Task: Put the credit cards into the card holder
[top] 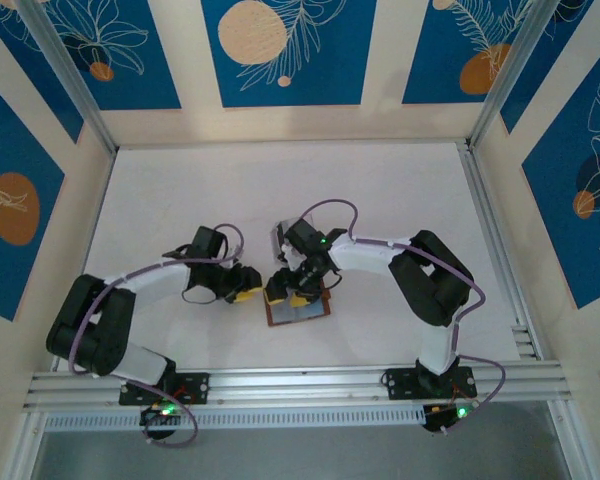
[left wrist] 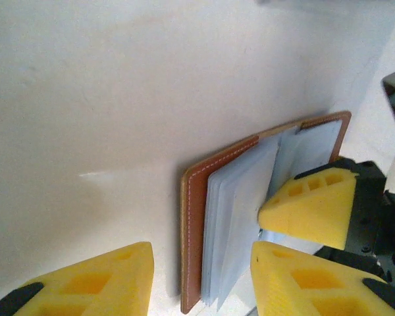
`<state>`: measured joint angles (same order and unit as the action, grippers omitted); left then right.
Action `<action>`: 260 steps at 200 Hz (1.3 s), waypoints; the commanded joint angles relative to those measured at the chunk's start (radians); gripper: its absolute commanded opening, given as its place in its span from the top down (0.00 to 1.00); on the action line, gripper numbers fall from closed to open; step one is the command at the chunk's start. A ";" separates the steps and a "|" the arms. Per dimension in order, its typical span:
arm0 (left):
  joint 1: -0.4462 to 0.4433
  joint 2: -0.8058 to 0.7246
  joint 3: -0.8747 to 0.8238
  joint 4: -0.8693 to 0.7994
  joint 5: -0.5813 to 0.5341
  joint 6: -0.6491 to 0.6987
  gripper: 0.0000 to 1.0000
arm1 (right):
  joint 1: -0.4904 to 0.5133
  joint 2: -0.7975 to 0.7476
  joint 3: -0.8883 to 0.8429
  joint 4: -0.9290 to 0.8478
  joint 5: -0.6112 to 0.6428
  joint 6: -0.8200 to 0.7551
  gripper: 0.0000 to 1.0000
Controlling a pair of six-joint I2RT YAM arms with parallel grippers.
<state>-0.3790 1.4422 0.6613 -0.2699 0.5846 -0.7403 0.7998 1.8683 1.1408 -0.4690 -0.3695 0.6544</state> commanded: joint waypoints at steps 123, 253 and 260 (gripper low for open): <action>0.144 -0.132 0.148 -0.223 -0.047 0.117 0.53 | -0.049 -0.021 0.264 -0.280 0.152 -0.187 0.45; 0.049 0.283 0.506 -0.042 0.074 0.044 0.67 | -0.321 0.185 0.598 -0.405 0.135 -0.287 0.66; 0.045 0.301 0.520 -0.042 0.078 0.043 0.67 | -0.322 0.202 0.608 -0.410 0.138 -0.287 0.65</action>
<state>-0.3172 1.6905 1.1194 -0.3386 0.6216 -0.6827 0.4736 2.0159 1.7077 -0.8288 -0.1844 0.3946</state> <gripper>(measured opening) 0.335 0.342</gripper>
